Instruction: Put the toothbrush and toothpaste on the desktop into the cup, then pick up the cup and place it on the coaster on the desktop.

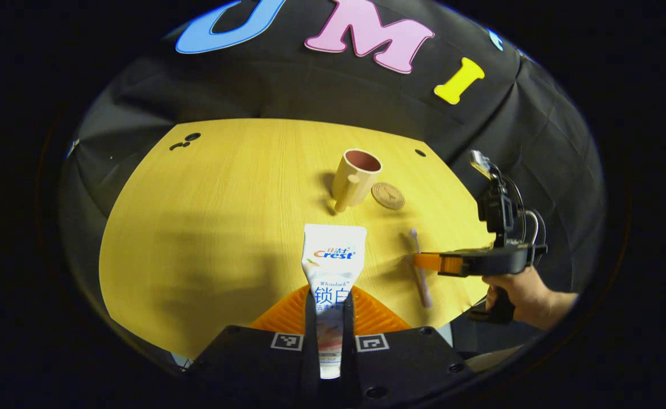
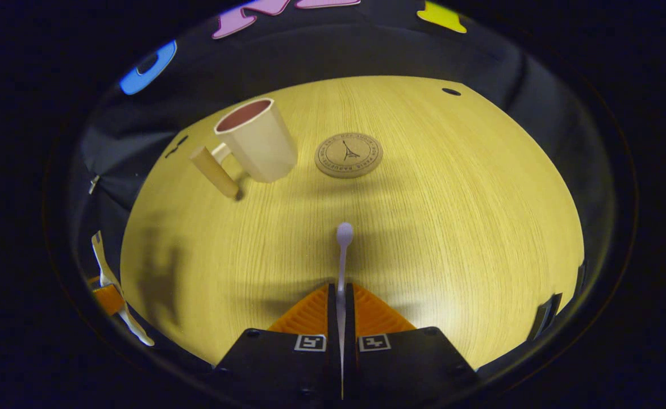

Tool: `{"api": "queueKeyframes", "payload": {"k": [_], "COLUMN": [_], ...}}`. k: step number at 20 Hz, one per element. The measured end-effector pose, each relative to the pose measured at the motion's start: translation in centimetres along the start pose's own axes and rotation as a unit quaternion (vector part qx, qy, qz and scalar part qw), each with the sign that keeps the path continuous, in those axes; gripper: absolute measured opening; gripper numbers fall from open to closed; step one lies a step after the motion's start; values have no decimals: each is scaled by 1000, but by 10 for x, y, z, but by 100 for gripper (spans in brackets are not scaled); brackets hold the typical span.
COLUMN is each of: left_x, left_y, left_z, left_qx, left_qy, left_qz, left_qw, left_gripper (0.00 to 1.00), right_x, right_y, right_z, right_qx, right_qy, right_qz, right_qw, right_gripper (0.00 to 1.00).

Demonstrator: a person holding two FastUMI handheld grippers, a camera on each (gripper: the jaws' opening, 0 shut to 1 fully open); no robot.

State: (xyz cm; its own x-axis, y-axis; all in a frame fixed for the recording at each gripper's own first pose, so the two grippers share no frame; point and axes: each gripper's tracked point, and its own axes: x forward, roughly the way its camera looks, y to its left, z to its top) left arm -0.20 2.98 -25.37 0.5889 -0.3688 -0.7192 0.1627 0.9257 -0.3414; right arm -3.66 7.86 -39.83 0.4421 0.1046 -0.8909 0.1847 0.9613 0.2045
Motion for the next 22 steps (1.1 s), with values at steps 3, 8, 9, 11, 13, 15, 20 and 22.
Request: {"api": "queueKeyframes", "payload": {"k": [3,8,9,11,13,15,20,22], "left_x": [-1,4,7,13,21,29,64,83], "left_y": [-12,-37,-43,-57,-68,-79,-91,-90], "left_z": [27,95,110,141,173,201,247,257], "left_qx": [2,-4,-3,0,-3,-7,-1,0], "left_qy": [-42,-137,-161,-206,-248,-280,-339,-352], "left_qz": [-8,-32,-39,-56,-68,-76,-76,-66], "left_qw": [999,990,986,977,966,957,938,934], "left_gripper": [19,19,19,19,19,18,19,19], "right_x": [-21,-61,-68,-79,-91,-100,-107,-110], "right_y": [6,7,7,8,5,1,-10,-15], "right_z": [20,54,58,66,72,77,83,83], "right_qx": [-4,8,9,17,20,22,23,19], "right_qy": [-71,-158,-167,-178,-185,-192,-189,-187], "right_qz": [47,101,111,128,139,147,169,171], "right_qw": [996,982,980,976,973,970,967,967], "right_gripper": [6,6,6,6,6,6,6,6]}}
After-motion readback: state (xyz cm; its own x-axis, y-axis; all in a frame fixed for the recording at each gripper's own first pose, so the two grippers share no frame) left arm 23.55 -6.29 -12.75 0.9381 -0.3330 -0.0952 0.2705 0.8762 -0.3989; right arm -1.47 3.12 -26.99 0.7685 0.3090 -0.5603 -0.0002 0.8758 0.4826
